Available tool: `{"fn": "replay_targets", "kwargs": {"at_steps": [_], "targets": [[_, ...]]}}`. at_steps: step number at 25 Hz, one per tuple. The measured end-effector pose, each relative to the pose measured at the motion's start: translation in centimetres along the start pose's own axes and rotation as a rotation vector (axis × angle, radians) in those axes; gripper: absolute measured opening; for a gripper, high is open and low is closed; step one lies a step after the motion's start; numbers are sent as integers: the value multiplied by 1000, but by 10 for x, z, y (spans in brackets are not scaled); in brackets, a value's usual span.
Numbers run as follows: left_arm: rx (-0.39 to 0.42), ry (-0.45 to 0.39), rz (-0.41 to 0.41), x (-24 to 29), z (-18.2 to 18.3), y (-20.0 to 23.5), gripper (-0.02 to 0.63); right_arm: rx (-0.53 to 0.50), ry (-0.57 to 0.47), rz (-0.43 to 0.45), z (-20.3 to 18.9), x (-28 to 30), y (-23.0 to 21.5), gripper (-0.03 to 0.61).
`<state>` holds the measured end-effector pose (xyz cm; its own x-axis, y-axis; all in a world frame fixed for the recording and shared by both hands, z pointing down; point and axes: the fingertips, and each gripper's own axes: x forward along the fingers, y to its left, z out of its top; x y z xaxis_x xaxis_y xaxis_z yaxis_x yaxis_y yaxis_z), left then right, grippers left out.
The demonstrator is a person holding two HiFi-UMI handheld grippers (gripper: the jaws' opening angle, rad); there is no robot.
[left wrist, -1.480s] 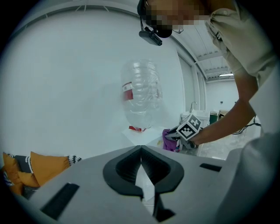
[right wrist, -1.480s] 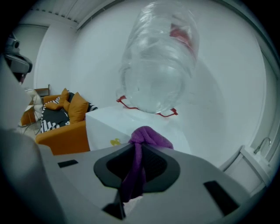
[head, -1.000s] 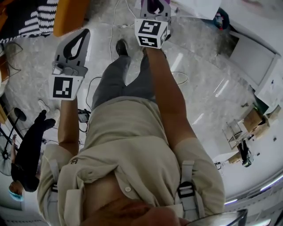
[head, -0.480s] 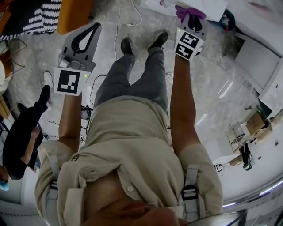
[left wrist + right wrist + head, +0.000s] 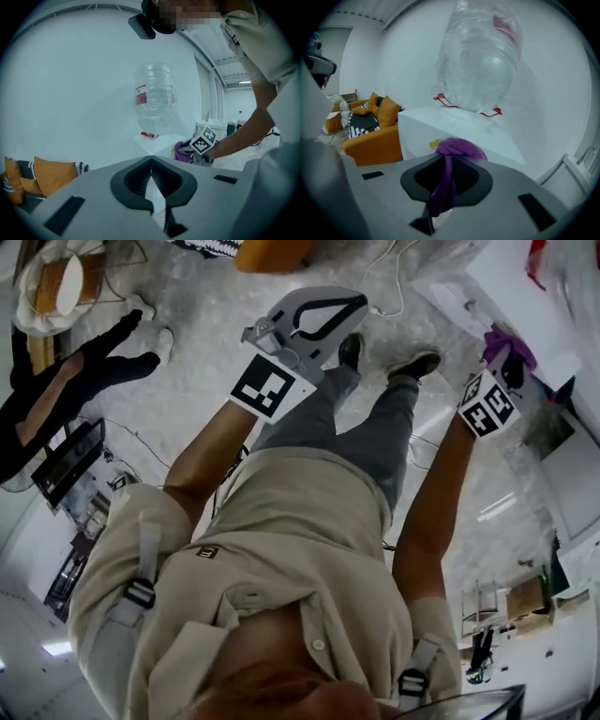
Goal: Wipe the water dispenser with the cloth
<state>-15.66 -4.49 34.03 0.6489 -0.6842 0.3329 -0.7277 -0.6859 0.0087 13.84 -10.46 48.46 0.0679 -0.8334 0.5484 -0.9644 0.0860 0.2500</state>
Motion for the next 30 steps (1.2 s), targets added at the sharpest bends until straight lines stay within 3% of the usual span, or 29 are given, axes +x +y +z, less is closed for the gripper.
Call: {"fn": "replay_targets", "kwargs": {"at_steps": [6, 10, 14, 18, 21, 30], "targets": [[-107, 50, 43, -22, -27, 20, 17, -83, -104, 197, 54, 8, 122, 61], [-34, 138, 48, -20, -40, 13, 17, -75, -147, 292, 73, 20, 163, 61], [8, 163, 41, -15, -44, 7, 17, -98, -161, 333, 77, 28, 168, 61], [20, 163, 30, -9, -42, 4, 17, -124, -140, 332, 56, 23, 148, 60], [31, 168, 18, -2, -39, -1, 17, -115, -103, 284, 31, 19, 112, 60], [55, 170, -41, 27, -26, -28, 17, 17, 64, -41, -63, -1, -78, 61]]}}
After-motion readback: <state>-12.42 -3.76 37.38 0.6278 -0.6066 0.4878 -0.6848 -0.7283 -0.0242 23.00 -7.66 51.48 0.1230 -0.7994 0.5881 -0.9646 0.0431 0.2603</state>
